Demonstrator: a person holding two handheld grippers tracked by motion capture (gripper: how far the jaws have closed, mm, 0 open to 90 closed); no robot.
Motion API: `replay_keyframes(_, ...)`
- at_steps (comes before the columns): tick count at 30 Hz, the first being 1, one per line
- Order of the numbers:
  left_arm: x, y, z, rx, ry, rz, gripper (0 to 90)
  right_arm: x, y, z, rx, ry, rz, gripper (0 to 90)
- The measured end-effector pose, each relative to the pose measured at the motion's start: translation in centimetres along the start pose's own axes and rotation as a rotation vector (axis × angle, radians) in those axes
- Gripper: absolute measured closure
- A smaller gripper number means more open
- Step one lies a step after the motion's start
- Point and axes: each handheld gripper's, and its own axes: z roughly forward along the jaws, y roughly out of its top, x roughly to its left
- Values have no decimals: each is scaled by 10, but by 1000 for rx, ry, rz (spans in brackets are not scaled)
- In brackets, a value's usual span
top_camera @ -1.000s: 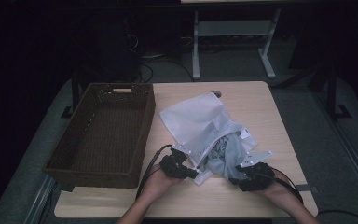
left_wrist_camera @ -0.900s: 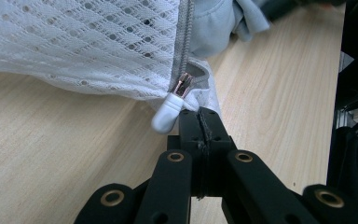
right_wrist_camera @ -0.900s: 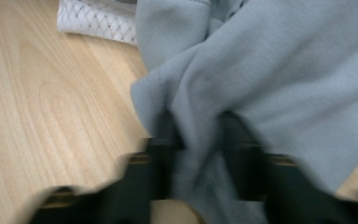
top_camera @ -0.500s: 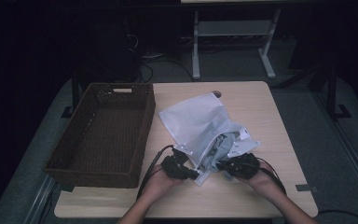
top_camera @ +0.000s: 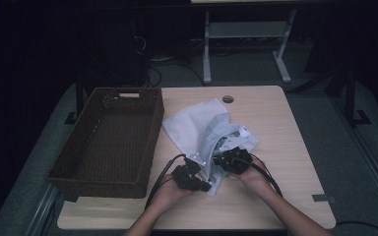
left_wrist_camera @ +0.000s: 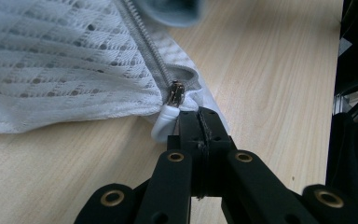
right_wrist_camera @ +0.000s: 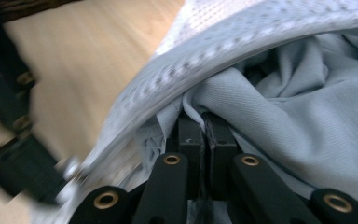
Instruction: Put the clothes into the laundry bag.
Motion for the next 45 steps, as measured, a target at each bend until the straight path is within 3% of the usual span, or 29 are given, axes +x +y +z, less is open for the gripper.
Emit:
replay_keyframes(10, -1, 0, 1, 15, -14, 5, 899, -11, 23, 31, -43, -79, 27, 868)
replay_keyframes(13, 0, -1, 0, 17, -12, 10, 898, -16, 24, 37, -59, -83, 36, 868)
replay_keyframes(15, 1, -1, -2, 15, -9, 8, 898, -18, 22, 36, -69, -55, 37, 856)
replay_keyframes(17, 3, -2, -3, 11, -7, 3, 897, -20, 21, 32, -71, -20, 29, 832)
replay_keyframes(21, 4, -2, -4, 2, 0, -5, 896, -21, 15, 15, -92, 36, 11, 651)
replay_keyframes(24, 4, -3, -5, -3, 4, -9, 896, -21, 14, -4, -108, 49, -1, 557)
replay_keyframes(28, 5, -3, -5, -1, 5, -12, 895, -29, 11, -34, -167, 78, 32, 500)
replay_keyframes(29, 5, -3, -5, -2, 6, -13, 895, -33, 10, -41, -174, 73, 38, 491)
replay_keyframes(31, 5, -3, -5, -2, 7, -12, 895, -44, 7, -51, -163, 19, 36, 479)
replay_keyframes(36, 5, -3, -4, -1, 7, -14, 895, -93, -11, -51, -126, -100, 133, 448)
replay_keyframes(41, 5, -3, -4, 0, 5, -15, 895, -124, -30, -35, -70, -143, 208, 417)
replay_keyframes(45, 5, -3, -4, 0, 4, -16, 895, -138, -40, -22, -69, -114, 223, 407)
